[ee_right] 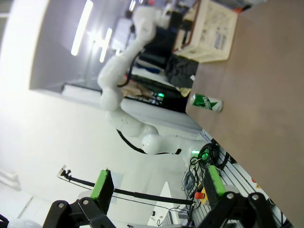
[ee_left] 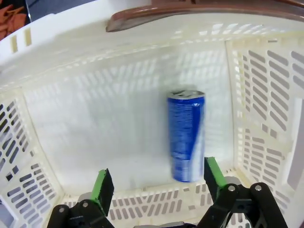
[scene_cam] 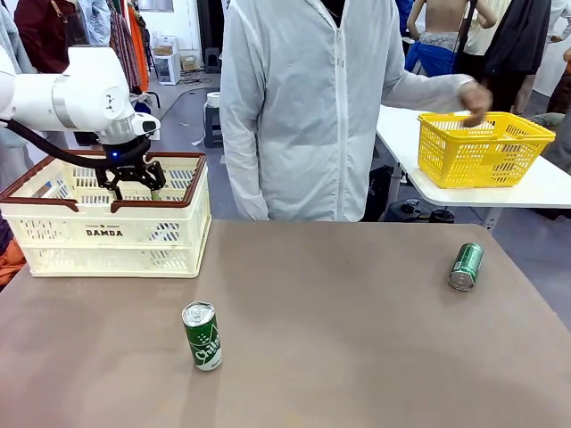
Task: Place the drinks into the Shopping basket.
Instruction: Pick up one drink and place it into the Shopping basket.
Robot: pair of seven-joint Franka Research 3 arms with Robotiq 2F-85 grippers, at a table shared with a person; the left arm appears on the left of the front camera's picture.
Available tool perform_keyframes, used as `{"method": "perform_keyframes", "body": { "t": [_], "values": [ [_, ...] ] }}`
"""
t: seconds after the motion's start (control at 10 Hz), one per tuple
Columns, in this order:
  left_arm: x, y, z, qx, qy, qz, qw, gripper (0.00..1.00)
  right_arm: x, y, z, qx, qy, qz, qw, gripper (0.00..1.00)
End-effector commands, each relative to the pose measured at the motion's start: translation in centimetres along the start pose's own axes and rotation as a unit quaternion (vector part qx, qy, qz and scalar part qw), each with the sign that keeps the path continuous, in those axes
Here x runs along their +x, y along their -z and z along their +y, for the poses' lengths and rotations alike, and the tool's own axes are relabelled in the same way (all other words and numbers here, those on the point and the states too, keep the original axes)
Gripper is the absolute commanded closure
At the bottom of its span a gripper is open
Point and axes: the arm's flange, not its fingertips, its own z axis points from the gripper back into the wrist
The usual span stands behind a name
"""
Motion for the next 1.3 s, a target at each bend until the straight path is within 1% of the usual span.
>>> {"method": "perform_keyframes", "body": {
  "t": [0.0, 0.1, 0.2, 0.3, 0.4, 0.5, 0.6, 0.7, 0.8, 0.9, 1.0, 1.1, 1.2],
  "values": [
    [-0.1, -0.5, 0.5, -0.003, -0.008, -0.005, 1.000, 0.00, 0.2, -0.1, 0.5, 0.005, -0.001, -0.002, 1.000, 0.00],
    [-0.3, -1.2, 0.6, -0.014, 0.000, -0.006, 1.000, 0.00, 0.2, -0.1, 0.5, 0.005, -0.001, -0.002, 1.000, 0.00],
    [-0.8, -2.8, 0.9, -0.036, 0.018, -0.013, 0.999, 0.00, 0.2, -0.1, 0.5, 0.005, -0.001, -0.002, 1.000, 0.00],
    [-2.0, -5.8, 1.5, -0.079, 0.047, -0.029, 0.995, 0.00, 0.2, -0.1, 0.5, 0.005, -0.001, -0.002, 1.000, 0.00],
    [-4.0, -9.8, 2.5, -0.115, 0.037, -0.050, 0.991, 0.00, 0.2, -0.1, 0.5, 0.005, -0.001, -0.002, 1.000, 0.00],
    [-6.5, -13.2, 3.1, -0.148, 0.051, -0.078, 0.985, 0.00, 0.2, -0.1, 0.5, 0.005, -0.001, -0.002, 1.000, 0.00],
    [-9.6, -15.9, 3.8, -0.190, 0.088, -0.092, 0.974, 0.00, 0.2, -0.1, 0.5, 0.005, -0.001, -0.002, 1.000, 0.00],
    [-12.8, -17.6, 5.1, -0.205, 0.128, -0.079, 0.967, 0.00, 0.2, -0.1, 0.5, 0.005, -0.001, -0.002, 1.000, 0.00],
    [-16.0, -18.8, 7.7, -0.235, 0.160, -0.072, 0.956, 0.00, 0.2, -0.1, 0.5, 0.005, -0.001, -0.002, 1.000, 0.00],
    [-18.7, -18.9, 10.3, -0.293, 0.194, -0.067, 0.934, 0.00, 0.2, -0.1, 0.5, 0.005, -0.001, -0.002, 1.000, 0.00],
    [-21.5, -18.1, 12.6, -0.365, 0.259, -0.062, 0.892, 0.00, 0.2, -0.1, 0.5, 0.005, -0.001, -0.002, 1.000, 0.00],
    [-24.4, -16.6, 14.7, -0.412, 0.266, -0.081, 0.868, 0.00, 0.2, -0.1, 0.5, 0.005, -0.001, -0.002, 1.000, 0.00],
    [-27.3, -14.9, 16.8, -0.458, 0.290, -0.109, 0.833, 0.00, 0.2, -0.1, 0.5, 0.005, -0.001, -0.002, 1.000, 0.00]
  ]
}}
